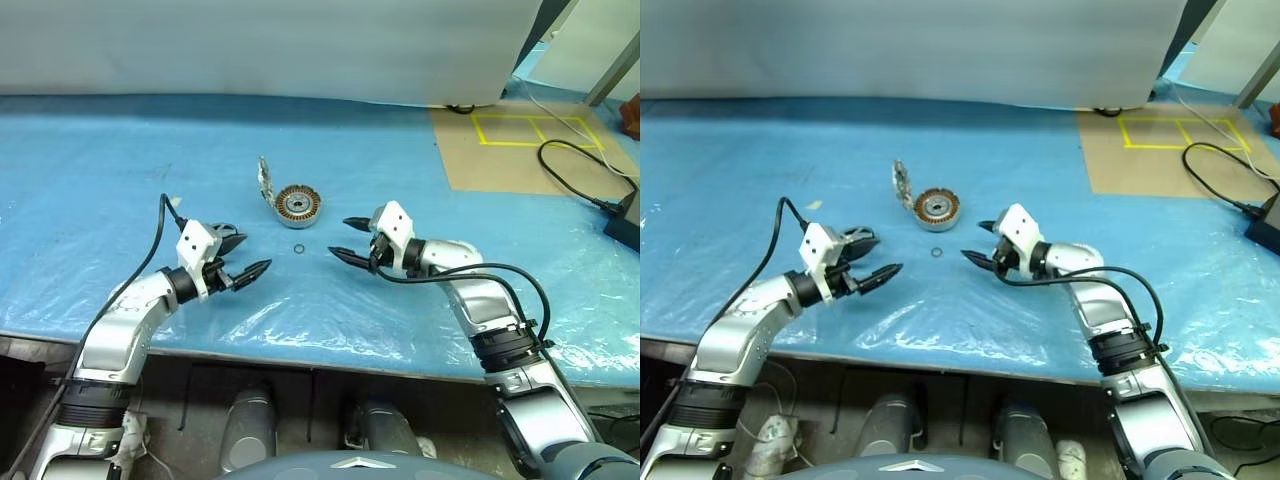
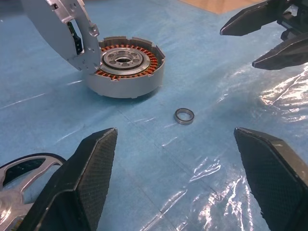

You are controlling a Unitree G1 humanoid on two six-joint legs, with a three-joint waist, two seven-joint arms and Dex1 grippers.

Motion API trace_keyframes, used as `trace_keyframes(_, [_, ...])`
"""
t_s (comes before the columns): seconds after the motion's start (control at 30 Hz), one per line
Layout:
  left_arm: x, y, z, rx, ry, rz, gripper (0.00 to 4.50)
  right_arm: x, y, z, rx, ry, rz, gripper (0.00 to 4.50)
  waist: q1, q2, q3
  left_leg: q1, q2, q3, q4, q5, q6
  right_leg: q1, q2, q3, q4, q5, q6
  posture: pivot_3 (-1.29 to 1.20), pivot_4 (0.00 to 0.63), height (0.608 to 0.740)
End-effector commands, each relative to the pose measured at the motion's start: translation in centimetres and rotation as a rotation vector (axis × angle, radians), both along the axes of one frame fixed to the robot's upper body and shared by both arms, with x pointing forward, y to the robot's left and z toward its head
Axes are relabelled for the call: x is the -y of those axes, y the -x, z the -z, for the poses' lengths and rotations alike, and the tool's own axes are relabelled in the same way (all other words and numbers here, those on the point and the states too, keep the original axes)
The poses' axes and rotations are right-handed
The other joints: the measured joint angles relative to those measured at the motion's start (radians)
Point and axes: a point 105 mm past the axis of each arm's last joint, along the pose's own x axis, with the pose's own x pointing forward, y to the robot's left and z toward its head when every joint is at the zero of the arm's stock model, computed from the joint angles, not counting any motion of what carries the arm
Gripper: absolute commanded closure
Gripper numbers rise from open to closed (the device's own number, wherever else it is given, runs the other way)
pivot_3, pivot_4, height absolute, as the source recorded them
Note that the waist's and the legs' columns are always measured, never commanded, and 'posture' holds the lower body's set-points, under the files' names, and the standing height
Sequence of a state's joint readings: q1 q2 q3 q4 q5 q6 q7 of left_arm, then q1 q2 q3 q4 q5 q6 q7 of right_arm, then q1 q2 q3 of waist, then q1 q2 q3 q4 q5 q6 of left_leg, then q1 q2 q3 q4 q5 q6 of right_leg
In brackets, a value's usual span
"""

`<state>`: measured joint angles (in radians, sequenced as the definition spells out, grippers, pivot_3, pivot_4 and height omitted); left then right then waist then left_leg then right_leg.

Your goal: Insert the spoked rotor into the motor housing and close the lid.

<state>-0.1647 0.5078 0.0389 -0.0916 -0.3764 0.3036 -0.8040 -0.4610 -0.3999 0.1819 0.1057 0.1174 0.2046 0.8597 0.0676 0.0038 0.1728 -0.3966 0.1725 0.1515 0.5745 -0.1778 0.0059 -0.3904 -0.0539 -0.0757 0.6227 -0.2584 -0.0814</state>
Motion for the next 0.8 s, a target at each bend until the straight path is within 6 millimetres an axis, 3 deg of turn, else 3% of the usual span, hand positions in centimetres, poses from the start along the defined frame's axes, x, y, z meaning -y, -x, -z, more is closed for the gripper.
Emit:
trace_keyframes(0.03, [0.09,-0.09,-1.32,0.058,-0.005,0.017,0.41,-0.22,-0.09,-1.10,0.045,0.000,-0.020,1.10,0.000,0.000,0.000,0.000,0.000,0.000,0.000,0.000,0.000,0.000,0.000,0.000,0.000,0.000,0.000,0.00,0.150,0.740])
trace_keyframes(0.33, [-0.29,0.06,-1.25,0.043,-0.016,0.026,0.41,-0.59,0.70,-1.13,0.020,-0.002,-0.056,1.10,0.000,0.000,0.000,0.000,0.000,0.000,0.000,0.000,0.000,0.000,0.000,0.000,0.000,0.000,0.000,0.00,0.150,0.740])
trace_keyframes(0.8, [0.09,0.31,-1.53,0.059,-0.026,0.042,0.41,-0.83,0.33,-1.43,0.020,0.026,-0.094,1.10,0.000,0.000,0.000,0.000,0.000,0.000,0.001,0.000,0.000,0.000,0.000,0.000,0.001,0.000,0.000,0.00,0.150,0.740])
